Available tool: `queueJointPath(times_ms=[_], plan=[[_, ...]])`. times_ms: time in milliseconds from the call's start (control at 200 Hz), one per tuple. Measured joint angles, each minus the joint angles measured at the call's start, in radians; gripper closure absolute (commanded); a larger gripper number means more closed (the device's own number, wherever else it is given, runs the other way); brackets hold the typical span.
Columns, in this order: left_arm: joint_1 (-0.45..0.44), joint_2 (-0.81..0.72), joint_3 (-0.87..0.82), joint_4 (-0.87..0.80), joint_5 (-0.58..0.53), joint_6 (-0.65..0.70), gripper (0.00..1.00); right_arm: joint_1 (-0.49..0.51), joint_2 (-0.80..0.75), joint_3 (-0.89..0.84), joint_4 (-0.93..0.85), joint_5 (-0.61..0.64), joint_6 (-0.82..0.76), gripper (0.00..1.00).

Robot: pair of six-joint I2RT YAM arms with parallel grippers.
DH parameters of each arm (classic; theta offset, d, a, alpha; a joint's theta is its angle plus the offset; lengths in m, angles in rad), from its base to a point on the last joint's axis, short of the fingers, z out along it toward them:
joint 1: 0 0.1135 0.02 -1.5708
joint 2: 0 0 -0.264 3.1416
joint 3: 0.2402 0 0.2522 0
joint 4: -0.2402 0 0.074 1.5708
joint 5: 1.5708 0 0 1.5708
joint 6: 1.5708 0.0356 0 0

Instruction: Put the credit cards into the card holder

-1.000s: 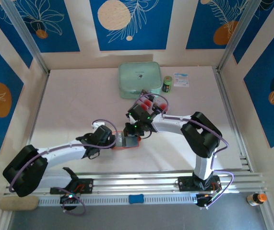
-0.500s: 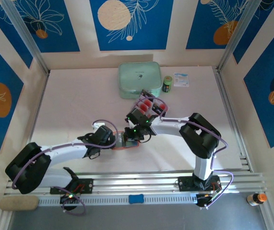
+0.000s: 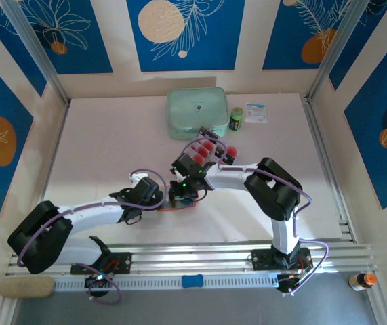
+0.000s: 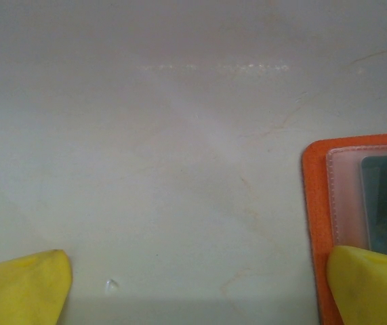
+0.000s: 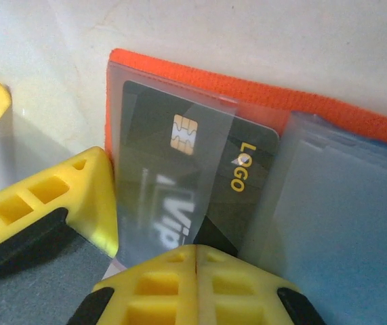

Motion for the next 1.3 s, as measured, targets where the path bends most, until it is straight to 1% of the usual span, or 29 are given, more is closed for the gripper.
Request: queueJointPath(times_ms=[305, 705, 830, 1105, 1300], plan=[[0.009, -0.047, 0.0, -0.01, 0.004, 0.0, 0.03, -0.016, -0.036, 0.002, -0.02, 0.004, -0.002, 1.0], [0.015, -0.021, -0.005, -0.021, 0.005, -0.012, 0.03, -0.036, -0.053, 0.004, -0.042, 0.023, -0.028, 1.0], [0.016, -0.014, -0.005, -0.02, 0.004, -0.012, 0.03, -0.036, -0.037, 0.025, -0.052, 0.023, -0.032, 1.0], [0.016, -0.009, -0.005, -0.016, 0.003, -0.012, 0.03, -0.03, 0.052, 0.088, -0.06, 0.012, -0.043, 1.0], [0.017, -0.009, -0.005, -0.017, 0.003, -0.012, 0.03, -0.018, 0.06, 0.107, -0.063, 0.011, -0.045, 1.0]])
